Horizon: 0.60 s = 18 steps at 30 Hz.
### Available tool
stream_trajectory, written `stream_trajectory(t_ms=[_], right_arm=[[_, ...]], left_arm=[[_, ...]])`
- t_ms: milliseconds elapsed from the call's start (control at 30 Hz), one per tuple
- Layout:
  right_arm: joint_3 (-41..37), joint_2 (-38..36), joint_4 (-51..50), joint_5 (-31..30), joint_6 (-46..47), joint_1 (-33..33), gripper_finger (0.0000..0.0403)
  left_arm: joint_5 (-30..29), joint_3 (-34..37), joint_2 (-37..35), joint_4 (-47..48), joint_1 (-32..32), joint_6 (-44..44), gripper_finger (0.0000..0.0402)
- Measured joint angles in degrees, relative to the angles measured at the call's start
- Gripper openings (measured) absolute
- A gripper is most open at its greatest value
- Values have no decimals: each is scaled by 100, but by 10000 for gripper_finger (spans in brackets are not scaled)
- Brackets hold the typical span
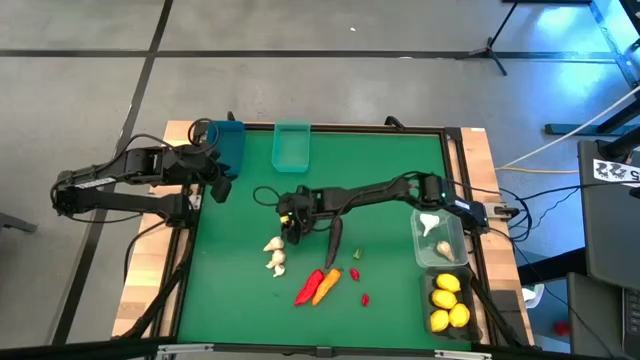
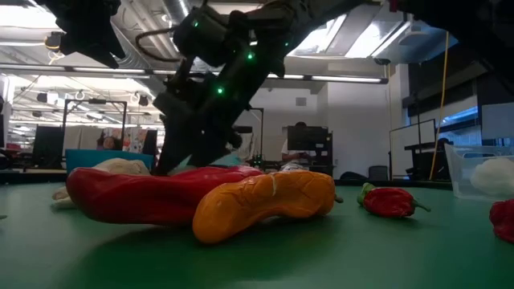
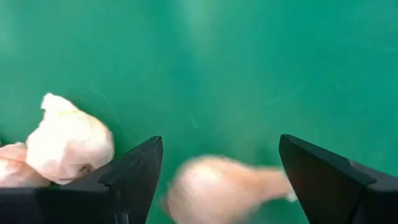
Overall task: Sort produce into baskets
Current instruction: Put the white garlic into the transparent bin
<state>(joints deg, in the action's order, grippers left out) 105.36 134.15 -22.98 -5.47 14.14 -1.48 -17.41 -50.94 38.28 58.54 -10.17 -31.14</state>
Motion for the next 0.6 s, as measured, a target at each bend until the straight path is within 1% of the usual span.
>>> stream_trajectory(t_ms=[167, 367, 467, 600], right_arm=[[2, 15, -133, 146, 93, -9, 319], [0, 15, -733, 204, 402, -82, 319], [2, 7, -917, 105, 499, -122, 319], [0, 6, -785, -95, 510, -122, 319]], left_arm=[[-1, 0, 2, 0, 0, 2, 185], [-12, 0, 0, 0, 1, 2, 185], [-114, 0, 1, 0, 2, 2, 185], [-293, 0, 0, 0, 0, 4, 185]])
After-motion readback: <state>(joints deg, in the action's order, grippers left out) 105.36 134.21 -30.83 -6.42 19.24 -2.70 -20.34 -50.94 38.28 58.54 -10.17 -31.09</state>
